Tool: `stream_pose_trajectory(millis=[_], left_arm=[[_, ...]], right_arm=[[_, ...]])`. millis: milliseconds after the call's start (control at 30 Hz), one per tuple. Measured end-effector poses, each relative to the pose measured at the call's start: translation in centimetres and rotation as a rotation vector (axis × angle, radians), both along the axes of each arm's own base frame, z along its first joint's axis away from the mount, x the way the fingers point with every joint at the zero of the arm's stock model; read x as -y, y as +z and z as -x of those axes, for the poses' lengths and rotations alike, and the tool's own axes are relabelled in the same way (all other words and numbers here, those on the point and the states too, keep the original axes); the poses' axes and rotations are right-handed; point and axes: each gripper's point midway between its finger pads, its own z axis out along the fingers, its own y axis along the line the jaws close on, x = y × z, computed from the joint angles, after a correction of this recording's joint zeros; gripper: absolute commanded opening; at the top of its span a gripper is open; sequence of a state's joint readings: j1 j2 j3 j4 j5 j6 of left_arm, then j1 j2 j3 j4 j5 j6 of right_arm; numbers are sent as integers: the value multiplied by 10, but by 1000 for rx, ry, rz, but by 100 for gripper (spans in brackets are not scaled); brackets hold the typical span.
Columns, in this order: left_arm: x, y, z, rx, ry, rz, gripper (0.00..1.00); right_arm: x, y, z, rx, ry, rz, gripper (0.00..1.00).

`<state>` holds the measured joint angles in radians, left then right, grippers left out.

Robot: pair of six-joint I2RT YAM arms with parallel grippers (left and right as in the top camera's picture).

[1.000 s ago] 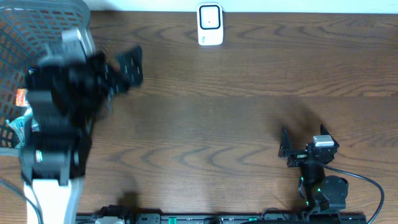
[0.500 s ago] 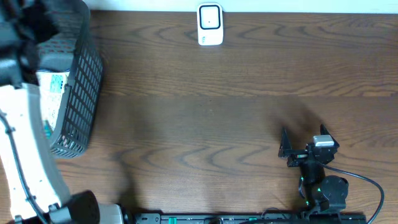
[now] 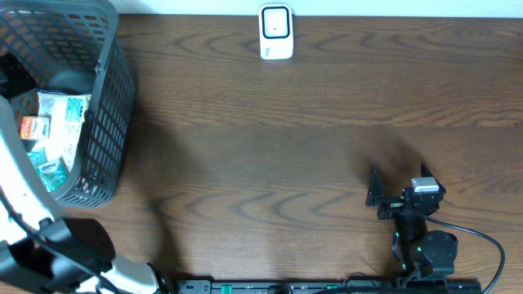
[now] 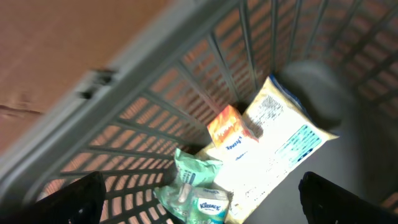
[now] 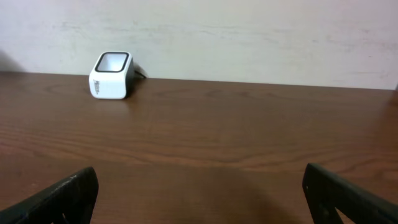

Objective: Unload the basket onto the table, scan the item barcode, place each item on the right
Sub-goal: 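Raise the left gripper and reach down into the grey basket, then grasp the small orange snack box in the basket with the left gripper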

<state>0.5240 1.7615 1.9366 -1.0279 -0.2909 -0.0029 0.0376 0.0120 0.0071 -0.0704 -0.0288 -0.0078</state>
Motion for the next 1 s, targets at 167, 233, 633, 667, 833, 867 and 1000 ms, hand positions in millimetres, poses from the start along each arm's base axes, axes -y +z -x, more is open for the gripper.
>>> stream_pose_trajectory(millis=[167, 233, 633, 667, 833, 867, 1000], left_arm=[[-6, -41, -11, -74, 18, 58, 97], [-9, -59, -15, -86, 50, 87, 98], [-17, -140, -30, -101, 264, 218, 97], [-18, -146, -31, -104, 272, 222, 97], [-25, -169, -40, -101, 296, 231, 71], [-26, -173, -41, -102, 296, 231, 67], [-31, -181, -49, -77, 311, 229, 63]], right_arm=[[0, 0, 0, 0, 0, 0, 99], [0, 0, 0, 0, 0, 0, 99], [0, 0, 0, 0, 0, 0, 99], [0, 0, 0, 0, 0, 0, 99], [0, 0, 0, 0, 0, 0, 99], [0, 0, 0, 0, 0, 0, 99], [0, 0, 0, 0, 0, 0, 99]])
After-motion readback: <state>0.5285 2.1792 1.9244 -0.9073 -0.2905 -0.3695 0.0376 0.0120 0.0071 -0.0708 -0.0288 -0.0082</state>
